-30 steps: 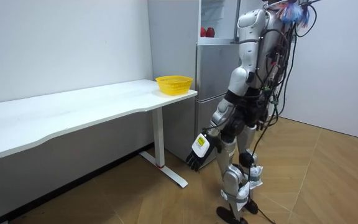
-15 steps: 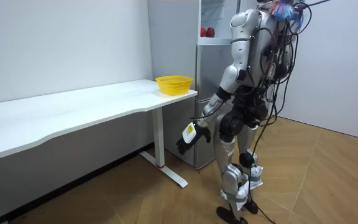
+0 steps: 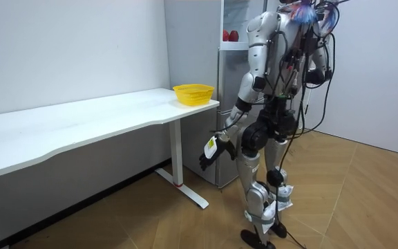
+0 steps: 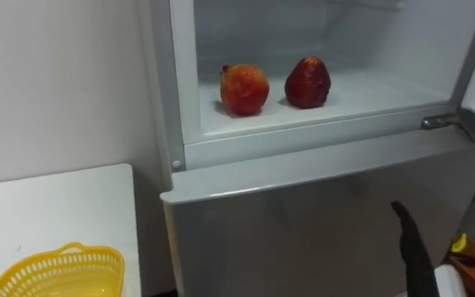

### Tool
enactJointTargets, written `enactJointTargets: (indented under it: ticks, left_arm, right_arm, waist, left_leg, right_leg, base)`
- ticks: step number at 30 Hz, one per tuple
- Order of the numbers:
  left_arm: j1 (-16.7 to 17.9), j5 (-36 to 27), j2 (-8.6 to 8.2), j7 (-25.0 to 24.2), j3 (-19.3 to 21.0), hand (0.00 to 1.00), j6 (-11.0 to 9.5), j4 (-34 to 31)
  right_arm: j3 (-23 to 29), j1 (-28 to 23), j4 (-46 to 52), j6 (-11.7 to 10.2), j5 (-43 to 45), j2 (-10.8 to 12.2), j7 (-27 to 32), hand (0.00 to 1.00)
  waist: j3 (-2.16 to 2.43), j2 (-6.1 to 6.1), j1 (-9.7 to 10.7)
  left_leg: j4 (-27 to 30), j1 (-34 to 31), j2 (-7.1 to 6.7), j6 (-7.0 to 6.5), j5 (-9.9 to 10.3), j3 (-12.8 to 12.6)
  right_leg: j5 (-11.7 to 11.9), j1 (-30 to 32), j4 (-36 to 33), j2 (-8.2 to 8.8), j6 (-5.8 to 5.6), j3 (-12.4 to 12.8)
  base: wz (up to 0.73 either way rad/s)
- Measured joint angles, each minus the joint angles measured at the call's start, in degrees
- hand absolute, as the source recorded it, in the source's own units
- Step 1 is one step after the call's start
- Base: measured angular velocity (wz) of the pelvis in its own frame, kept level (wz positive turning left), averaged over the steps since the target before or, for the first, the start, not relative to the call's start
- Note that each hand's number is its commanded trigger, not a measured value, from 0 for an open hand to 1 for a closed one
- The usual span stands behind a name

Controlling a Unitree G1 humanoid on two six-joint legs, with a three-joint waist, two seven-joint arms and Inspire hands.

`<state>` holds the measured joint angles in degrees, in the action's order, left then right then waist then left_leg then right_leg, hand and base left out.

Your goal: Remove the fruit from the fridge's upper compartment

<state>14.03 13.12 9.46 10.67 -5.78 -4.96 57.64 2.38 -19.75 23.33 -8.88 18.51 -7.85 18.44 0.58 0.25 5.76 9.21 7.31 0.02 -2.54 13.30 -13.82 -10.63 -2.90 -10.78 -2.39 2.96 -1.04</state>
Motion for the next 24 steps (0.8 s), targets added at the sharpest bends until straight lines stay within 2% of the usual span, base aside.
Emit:
enactJointTargets:
  ticks: [3,5,9,10,13,18,20,23,24]
  left_arm:
    - [-0.01,0.03,0.45,0.0,-0.01,0.0,-0.68,0.37]
    - [-0.53,-0.07,0.75,0.0,-0.16,0.0,-0.8,0.39]
    - [-0.68,-2.21,0.88,-0.12,-1.91,0.0,-1.07,1.48]
    - [-0.68,-2.25,0.88,-0.17,-1.89,0.0,-1.12,2.29]
    - [-0.43,-2.34,1.14,-0.36,-1.66,0.0,-1.1,2.9]
    - [-0.62,-2.19,1.77,-1.17,-1.5,0.0,-0.87,3.0]
    - [-0.58,-1.51,2.47,-1.17,-1.03,0.0,-0.31,3.13]
    - [-0.76,-1.17,3.15,-1.18,-1.06,0.0,0.39,3.09]
    - [-0.76,-1.14,3.11,-1.25,-1.07,0.0,0.63,3.05]
  right_arm:
    - [0.0,1.11,2.41,-0.12,0.62,-0.9,1.25,0.0]
    - [-0.11,2.59,3.72,-1.0,0.51,-1.3,2.64,0.0]
    - [-1.29,4.95,3.71,-1.94,0.58,-3.05,5.46,0.0]
    - [-1.26,5.81,3.71,-2.06,0.59,-3.49,6.09,0.0]
    - [-1.13,7.98,3.7,-2.32,0.95,-3.89,8.42,0.0]
    - [-1.03,9.49,3.31,-2.47,-0.07,-6.27,10.95,0.0]
    - [-0.34,13.06,1.71,-2.45,0.68,-6.36,11.92,0.0]
    - [0.55,17.76,-0.29,-2.45,-0.53,-7.77,13.56,0.0]
    - [0.65,18.37,-0.46,-2.42,-0.67,-7.97,13.79,0.0]
  waist:
    - [-0.01,0.34,-0.77]
    - [0.0,0.38,-1.04]
    - [-0.2,-0.09,-1.52]
    - [-0.36,-0.52,-1.8]
    - [-0.44,-0.95,-1.82]
    - [-0.35,-2.17,-3.11]
    - [-0.32,-2.88,-3.12]
    - [-0.93,-4.02,-3.22]
    - [-0.89,-4.21,-3.43]
  left_leg:
    - [-0.11,-0.45,0.13,0.0,0.01,0.16]
    - [-0.33,-0.66,0.24,0.0,0.01,0.31]
    - [-0.5,-0.56,0.32,0.0,0.01,0.38]
    - [-0.47,-0.61,0.35,0.0,0.01,0.38]
    - [-0.37,-0.82,0.38,0.0,0.0,0.56]
    - [-0.37,-1.0,0.24,-0.02,-0.01,1.66]
    - [0.04,-1.31,0.25,-0.02,-0.01,2.1]
    - [0.53,-1.71,0.23,-0.02,-0.01,3.1]
    - [0.53,-1.77,0.22,-0.02,-0.01,3.18]
  right_leg:
    - [0.14,0.02,-0.07,-0.1,0.08,-0.1]
    - [0.34,0.12,-0.05,-0.2,0.15,-0.53]
    - [0.51,0.06,0.02,-0.28,0.16,-0.76]
    - [0.61,0.03,0.01,-0.3,0.17,-0.79]
    - [0.81,-0.03,0.07,-0.36,0.18,-0.92]
    - [0.77,-0.11,0.11,-0.51,0.19,-1.83]
    - [0.76,-0.1,0.17,-0.44,0.21,-2.38]
    - [0.77,-0.03,0.2,0.0,0.22,-3.9]
    - [0.77,-0.03,0.2,0.17,0.21,-4.09]
  base:
    - [0.0]
    - [0.08]
    - [0.05]
    - [0.0]
    - [0.03]
    - [0.06]
    - [0.09]
    - [0.17]
    - [0.15]
